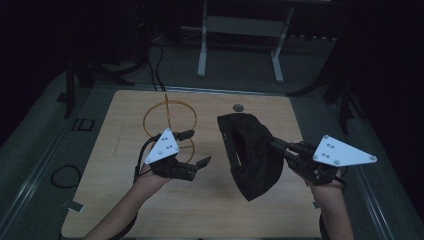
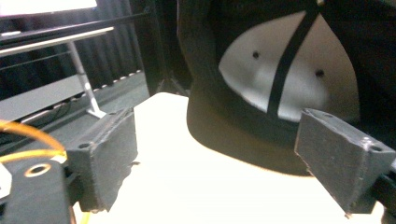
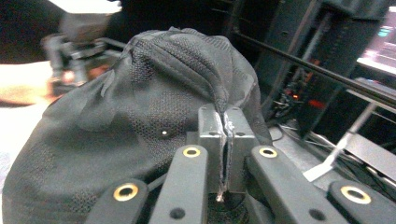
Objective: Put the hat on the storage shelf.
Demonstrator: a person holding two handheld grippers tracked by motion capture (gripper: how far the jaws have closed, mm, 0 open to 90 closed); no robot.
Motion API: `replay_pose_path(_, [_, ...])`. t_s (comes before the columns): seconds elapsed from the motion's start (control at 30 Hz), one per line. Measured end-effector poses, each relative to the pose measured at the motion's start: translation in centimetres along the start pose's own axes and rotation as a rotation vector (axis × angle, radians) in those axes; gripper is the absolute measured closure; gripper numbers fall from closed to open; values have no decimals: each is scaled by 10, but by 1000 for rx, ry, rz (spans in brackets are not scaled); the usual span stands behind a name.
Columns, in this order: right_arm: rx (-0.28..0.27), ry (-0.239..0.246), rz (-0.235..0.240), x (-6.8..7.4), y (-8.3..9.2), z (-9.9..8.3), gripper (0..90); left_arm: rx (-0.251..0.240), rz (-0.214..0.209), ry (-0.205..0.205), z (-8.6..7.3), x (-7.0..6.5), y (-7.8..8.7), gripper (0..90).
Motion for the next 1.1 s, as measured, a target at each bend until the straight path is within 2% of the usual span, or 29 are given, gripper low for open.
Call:
replay_pose_path(0.07, [-4, -5, -11, -4, -1, 2, 882, -2, 13, 13, -6, 2, 7, 108])
replay_pose_path(0.27, [-19, -24, -43, -16, -5, 10, 882, -2, 93, 41, -31, 6, 31, 35])
replay_pose_path(0.5, [-24, -37, -73, -26, -17, 24, 881, 10, 167, 95, -63, 14, 54, 34])
replay_pose_path(0.67, [-27, -34, -71, -29, -29, 32, 881, 24, 245, 98, -85, 15, 65, 34])
replay_pose_path(0.73, [-24, -33, -70, -30, -34, 35, 881, 23, 250, 124, -94, 17, 70, 34])
replay_pose_path(0.8, [-29, -34, -67, -30, -38, 39, 881, 29, 273, 146, -105, 18, 74, 35])
replay_pose_path(0.97, [-36, -49, -54, -32, -50, 45, 880, 80, 320, 182, -130, 22, 83, 42])
replay_pose_path(1.1, [-20, -33, -52, -31, -63, 50, 880, 122, 351, 205, -150, 23, 90, 42])
Point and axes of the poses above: each handheld gripper's, and its own axes: y roughly backward along the jaws, z roughly out of its top, x roughly to its left, the point moved 2 cm from there along -y, roughly forward along the jaws, and after that the axes turned 4 degrees about x, right-handed, at the moved point
